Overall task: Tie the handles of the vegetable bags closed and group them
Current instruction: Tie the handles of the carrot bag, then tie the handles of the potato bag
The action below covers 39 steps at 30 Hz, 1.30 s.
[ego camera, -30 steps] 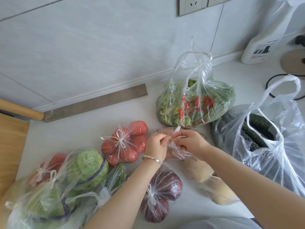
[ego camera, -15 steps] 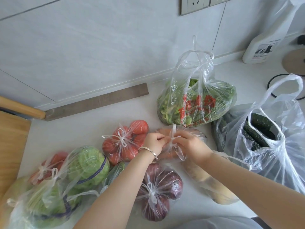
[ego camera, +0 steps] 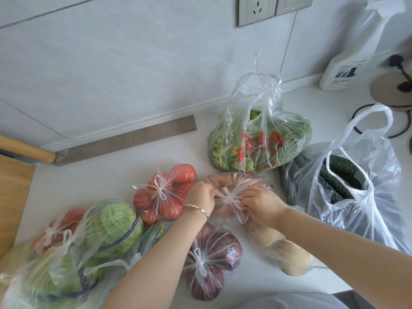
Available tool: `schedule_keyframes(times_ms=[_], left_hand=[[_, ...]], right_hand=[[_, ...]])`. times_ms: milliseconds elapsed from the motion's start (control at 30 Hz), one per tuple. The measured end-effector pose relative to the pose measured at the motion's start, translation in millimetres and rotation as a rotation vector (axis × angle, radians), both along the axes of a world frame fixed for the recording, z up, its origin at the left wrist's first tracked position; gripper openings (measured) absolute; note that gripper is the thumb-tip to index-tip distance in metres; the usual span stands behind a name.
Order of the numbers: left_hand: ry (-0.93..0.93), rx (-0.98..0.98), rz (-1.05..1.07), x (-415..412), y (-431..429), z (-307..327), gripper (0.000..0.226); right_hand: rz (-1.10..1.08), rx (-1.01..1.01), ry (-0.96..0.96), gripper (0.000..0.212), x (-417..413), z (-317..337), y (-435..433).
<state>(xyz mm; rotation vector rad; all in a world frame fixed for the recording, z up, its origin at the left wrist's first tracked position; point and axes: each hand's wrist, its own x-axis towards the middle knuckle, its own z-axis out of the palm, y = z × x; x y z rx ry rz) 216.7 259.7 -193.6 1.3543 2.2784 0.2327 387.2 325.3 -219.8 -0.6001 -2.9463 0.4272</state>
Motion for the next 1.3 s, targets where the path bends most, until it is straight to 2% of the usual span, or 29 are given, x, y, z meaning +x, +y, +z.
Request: schedule_keyframes(times_ms=[67, 133, 233, 333, 400, 467, 533, 600, 667, 733, 800, 867, 933, 967, 1100, 1200, 1267, 1300], left_hand=[[-0.005, -0.007, 0.056, -1, 0, 0, 0.028], [0.002, -0.048, 0.108, 3, 0, 0, 0.024], [0.118, -0.114, 0.000, 12, 0, 5, 0.028], [0.160, 0.083, -0.130, 21, -2, 22, 0.035], [-0.010, 0.181, -0.189, 34, -4, 36, 0.031], [-0.226, 0.165, -0.273, 54, -11, 44, 0.031], [-0.313, 0.117, -0.386, 76, -17, 44, 0.048], [-0.264, 0.014, -0.508, 99, -19, 42, 0.066], [-0.155, -0.063, -0.566, 115, -17, 35, 0.070], [-0.012, -0.064, -0.635, 129, -14, 30, 0.054], [0.115, -0.023, -0.676, 134, -13, 27, 0.031], [-0.017, 0.092, -0.542, 135, -15, 25, 0.024], [-0.232, 0.163, -0.354, 133, -18, 34, 0.028], [-0.341, 0.173, -0.249, 131, -18, 40, 0.031], [-0.732, 0.298, 0.105, 117, -18, 71, 0.032], [-0.832, 0.328, 0.162, 110, -26, 84, 0.022], [-0.829, 0.316, 0.106, 109, -37, 84, 0.030], [-0.846, 0.316, 0.082, 111, -44, 81, 0.038]], right_hand=[[-0.008, -0.025, -0.032, 0.012, -5, 6, -1], [-0.049, -0.090, -0.165, 0.018, -13, 12, -4], [-0.169, -0.275, -0.315, 0.024, -22, 28, -4], [-0.222, -0.523, -0.248, 0.018, -8, 66, 1], [-0.266, -0.618, -0.181, 0.017, 17, 99, 4], [-0.316, -0.629, -0.156, 0.020, 42, 132, 3], [-0.381, -0.575, -0.144, 0.017, 65, 152, -1], [-0.472, -0.556, -0.174, 0.017, 86, 159, -10], [-0.555, -0.533, -0.320, 0.026, 100, 152, -20], [-0.607, -0.492, -0.497, 0.046, 110, 136, -31], [-0.646, -0.501, -0.580, 0.058, 117, 117, -40], [-0.732, -0.561, -0.575, 0.048, 120, 103, -47], [-0.827, -0.650, -0.501, 0.030, 124, 94, -51], [-0.859, -0.692, -0.430, 0.027, 125, 93, -51], [-0.942, -0.793, -0.082, 0.030, 131, 105, -51], [-1.021, -0.938, 0.226, 0.027, 132, 108, -50], [-1.076, -1.059, 0.433, 0.030, 133, 105, -47], [-1.075, -1.076, 0.477, 0.026, 133, 103, -48]])
